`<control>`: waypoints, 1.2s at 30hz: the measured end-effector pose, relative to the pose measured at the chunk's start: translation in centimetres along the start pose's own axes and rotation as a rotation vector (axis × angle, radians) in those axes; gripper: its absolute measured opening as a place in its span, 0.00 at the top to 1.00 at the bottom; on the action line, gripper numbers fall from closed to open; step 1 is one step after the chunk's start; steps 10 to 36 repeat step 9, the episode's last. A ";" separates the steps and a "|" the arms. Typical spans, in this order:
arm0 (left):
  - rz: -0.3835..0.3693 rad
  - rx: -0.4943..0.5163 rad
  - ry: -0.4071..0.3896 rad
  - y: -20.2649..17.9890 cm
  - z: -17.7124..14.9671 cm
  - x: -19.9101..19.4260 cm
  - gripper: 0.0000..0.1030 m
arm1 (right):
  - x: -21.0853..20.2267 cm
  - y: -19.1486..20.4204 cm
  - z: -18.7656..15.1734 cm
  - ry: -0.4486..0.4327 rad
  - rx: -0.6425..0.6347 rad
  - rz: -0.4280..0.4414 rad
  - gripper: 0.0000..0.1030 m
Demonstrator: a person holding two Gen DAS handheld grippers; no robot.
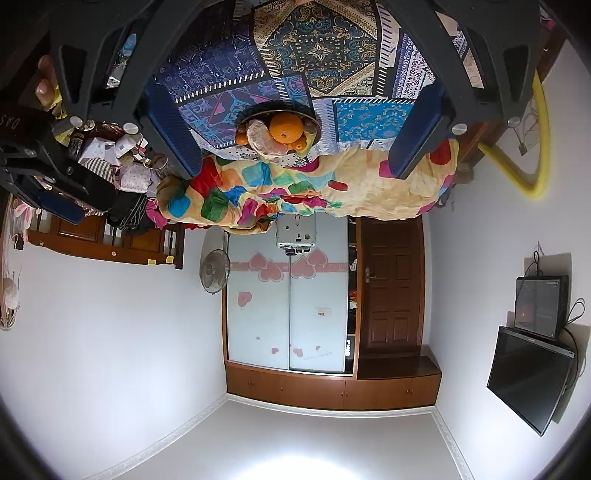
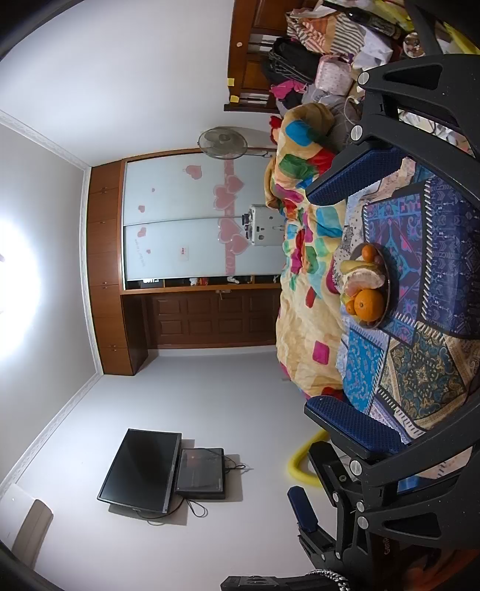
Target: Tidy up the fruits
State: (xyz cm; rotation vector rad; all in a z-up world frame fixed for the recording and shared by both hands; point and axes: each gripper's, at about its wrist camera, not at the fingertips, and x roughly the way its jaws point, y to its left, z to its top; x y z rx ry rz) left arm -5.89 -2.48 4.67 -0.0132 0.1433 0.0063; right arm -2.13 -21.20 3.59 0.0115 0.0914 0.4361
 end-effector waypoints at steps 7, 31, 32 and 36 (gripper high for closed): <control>-0.004 0.001 0.003 0.0 0.1 0.1 0.01 | 0.1 0.1 0.0 0.003 0.004 -0.001 0.00; -0.006 0.001 0.006 0.0 0.0 0.1 0.01 | 0.2 0.2 0.1 0.007 0.005 -0.003 0.00; -0.006 0.001 0.006 0.0 0.0 0.1 0.01 | 0.2 0.2 0.1 0.007 0.005 -0.003 0.00; -0.006 0.001 0.006 0.0 0.0 0.1 0.01 | 0.2 0.2 0.1 0.007 0.005 -0.003 0.00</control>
